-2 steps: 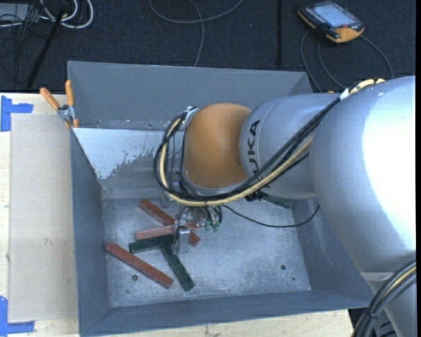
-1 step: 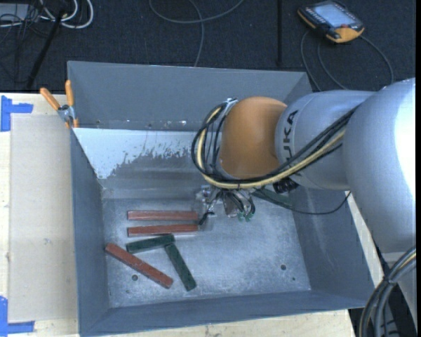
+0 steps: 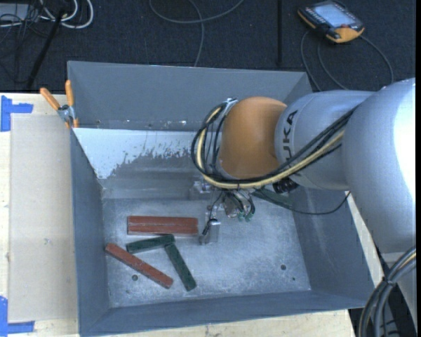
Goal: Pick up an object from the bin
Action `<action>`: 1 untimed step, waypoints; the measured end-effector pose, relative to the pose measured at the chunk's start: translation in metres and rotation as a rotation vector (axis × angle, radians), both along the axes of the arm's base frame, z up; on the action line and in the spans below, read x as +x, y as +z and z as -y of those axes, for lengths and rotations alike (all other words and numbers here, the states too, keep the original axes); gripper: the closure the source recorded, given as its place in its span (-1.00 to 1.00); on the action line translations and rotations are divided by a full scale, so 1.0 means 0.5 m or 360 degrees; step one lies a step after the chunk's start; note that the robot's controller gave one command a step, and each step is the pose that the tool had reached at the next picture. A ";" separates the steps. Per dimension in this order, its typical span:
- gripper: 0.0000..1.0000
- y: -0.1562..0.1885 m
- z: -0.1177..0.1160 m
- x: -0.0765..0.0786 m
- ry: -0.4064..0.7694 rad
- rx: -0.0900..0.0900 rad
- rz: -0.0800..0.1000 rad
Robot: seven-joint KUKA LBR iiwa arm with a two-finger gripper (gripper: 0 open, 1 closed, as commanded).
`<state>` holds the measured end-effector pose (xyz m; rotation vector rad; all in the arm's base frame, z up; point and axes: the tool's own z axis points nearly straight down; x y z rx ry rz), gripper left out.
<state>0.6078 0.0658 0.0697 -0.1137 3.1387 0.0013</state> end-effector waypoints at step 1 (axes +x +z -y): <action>-1.00 0.000 0.000 0.000 -0.0001 0.0000 0.0000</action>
Offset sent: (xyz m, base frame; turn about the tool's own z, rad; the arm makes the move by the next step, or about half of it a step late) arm -0.0102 0.0553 0.0008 -0.0245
